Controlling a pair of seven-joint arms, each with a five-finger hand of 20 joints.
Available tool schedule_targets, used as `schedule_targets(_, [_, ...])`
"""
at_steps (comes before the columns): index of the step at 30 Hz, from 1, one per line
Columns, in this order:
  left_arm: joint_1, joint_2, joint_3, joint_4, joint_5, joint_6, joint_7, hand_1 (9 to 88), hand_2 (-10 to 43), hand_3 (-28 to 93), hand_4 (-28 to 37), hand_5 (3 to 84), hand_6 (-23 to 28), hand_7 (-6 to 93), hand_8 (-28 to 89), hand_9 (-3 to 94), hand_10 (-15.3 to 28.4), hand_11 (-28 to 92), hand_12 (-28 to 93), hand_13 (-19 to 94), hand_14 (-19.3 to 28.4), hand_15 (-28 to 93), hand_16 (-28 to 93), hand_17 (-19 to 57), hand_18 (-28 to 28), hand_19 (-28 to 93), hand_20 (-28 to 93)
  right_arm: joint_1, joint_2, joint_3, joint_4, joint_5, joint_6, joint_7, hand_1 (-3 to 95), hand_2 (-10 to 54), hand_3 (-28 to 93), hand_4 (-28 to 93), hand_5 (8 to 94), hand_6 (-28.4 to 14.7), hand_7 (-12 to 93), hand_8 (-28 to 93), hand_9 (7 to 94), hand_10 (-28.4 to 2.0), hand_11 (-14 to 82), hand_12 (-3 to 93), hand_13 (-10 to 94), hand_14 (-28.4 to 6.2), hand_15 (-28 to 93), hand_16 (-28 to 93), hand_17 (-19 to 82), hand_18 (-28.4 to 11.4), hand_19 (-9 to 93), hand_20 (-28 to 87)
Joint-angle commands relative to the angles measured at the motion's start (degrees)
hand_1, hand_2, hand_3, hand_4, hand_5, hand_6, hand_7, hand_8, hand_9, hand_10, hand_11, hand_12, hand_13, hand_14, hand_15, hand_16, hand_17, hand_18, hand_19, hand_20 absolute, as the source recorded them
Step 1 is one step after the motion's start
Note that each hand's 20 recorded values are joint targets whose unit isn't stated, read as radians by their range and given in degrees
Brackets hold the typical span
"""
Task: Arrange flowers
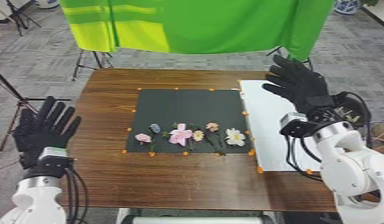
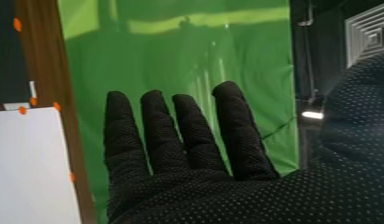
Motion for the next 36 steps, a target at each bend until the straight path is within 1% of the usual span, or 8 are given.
schedule_targets(1, [3.4, 0.21, -1.86, -2.96, 1.82, 0.21, 1.42, 22.6, 14.0, 69, -28.3, 36.8, 9.2, 3.1, -6, 26.2, 15.9, 14, 8, 18, 15.0, 23, -5, -7.1, 14.6, 32, 9, -2.7, -1.7, 1.0, -1.3, -0.6, -1.6, 0.2, 10.9, 3.4, 79, -26, 38.2, -1.3, 8, -9, 34.0, -12.4, 2.5, 9.6, 27, -12.7, 6, 20, 15, -16.3, 19, 23])
schedule_targets(3, [3.1, -0.49, -1.62, -2.97, 3.14, 0.95, 1.83, 22.7, 14.1, 69, -28.3, 36.8, 9.2, 3.3, -6, 26.3, 15.9, 14, 8, 18, 15.0, 23, -6, -7.1, 14.6, 32, 9, -3.3, -1.4, 1.5, -1.7, -1.4, -2.3, 0.9, 10.9, 3.4, 79, -26, 38.2, -1.3, 9, -9, 34.2, -12.3, 2.6, 9.6, 27, -12.7, 6, 20, 15, -16.3, 19, 23])
schedule_targets(5, [3.4, -1.37, -1.25, -3.37, 1.52, 1.25, 1.15, 22.7, 14.1, 69, -28.3, 37.0, 9.3, 3.5, -6, 26.9, 15.7, 15, 8, 19, 15.1, 24, -5, -7.1, 14.6, 32, 9, -4.4, -1.9, 2.1, -2.3, -0.6, -2.4, 1.5, 11.0, 3.1, 79, -26, 38.7, -1.3, 9, -9, 34.7, -12.6, 2.7, 9.7, 27, -12.7, 6, 20, 15, -16.3, 19, 23])
schedule_targets(7, [3.8, -1.03, -1.11, -3.47, 1.09, 0.18, 1.15, 22.9, 14.0, 69, -28.3, 37.3, 9.3, 3.5, -6, 27.1, 15.8, 15, 8, 19, 15.3, 24, -6, -7.1, 14.7, 33, 9, -4.7, -2.1, 2.5, -2.7, -0.7, -2.2, 1.2, 11.2, 3.0, 79, -26, 39.0, -1.4, 9, -10, 34.9, -12.6, 2.8, 9.7, 28, -12.8, 6, 20, 15, -16.4, 19, 23])
schedule_targets(10, [3.2, -0.56, -0.70, -3.28, 3.18, -0.20, 1.56, 23.1, 13.9, 69, -28.3, 37.3, 9.3, 3.7, -6, 27.2, 15.7, 15, 8, 19, 15.4, 25, -6, -7.2, 14.8, 33, 9, -5.2, -2.0, 3.4, -3.0, -0.9, -2.8, 1.5, 11.3, 2.7, 79, -26, 39.4, -1.6, 9, -10, 35.3, -12.6, 2.9, 9.7, 29, -13.0, 7, 20, 15, -16.4, 20, 23])
schedule_targets(13, [3.7, -1.39, -0.42, -3.41, 2.86, -0.60, 0.56, 23.1, 13.9, 70, -28.3, 37.4, 9.2, 3.8, -6, 27.4, 15.6, 15, 8, 19, 15.3, 25, -6, -7.2, 14.8, 33, 9, -5.6, -2.3, 3.7, -3.2, -0.5, -2.9, 1.7, 11.4, 2.6, 79, -26, 39.7, -1.6, 9, -10, 35.8, -12.6, 3.0, 9.8, 30, -13.0, 7, 20, 15, -16.5, 20, 23])
schedule_targets(20, [3.2, -1.51, 0.01, -2.93, 2.96, -1.08, 1.20, 23.2, 13.9, 69, -28.3, 37.4, 9.1, 3.8, -6, 27.8, 15.5, 15, 8, 20, 15.4, 25, -6, -7.2, 14.9, 33, 9, -5.2, -2.1, 4.0, -3.3, -0.7, -3.6, 0.6, 11.5, 2.1, 79, -26, 40.3, -1.5, 10, -10, 36.2, -12.5, 3.1, 9.8, 30, -13.0, 8, 20, 16, -16.7, 20, 23])
schedule_targets(36, [4.0, -2.06, -0.07, -3.25, 2.79, -1.65, 0.91, 24.0, 14.0, 70, -28.3, 38.8, 8.7, 4.6, -6, 31.6, 13.7, 16, 7, 22, 13.5, 24, -7, -5.3, 13.5, 32, 8, -6.0, -1.8, 4.3, -4.1, -0.1, -3.3, 0.7, 12.3, 1.2, 79, -26, 41.3, -1.9, 10, -10, 39.0, -12.8, 4.3, 10.6, 34, -13.5, 10, 20, 17, -17.2, 28, 27])
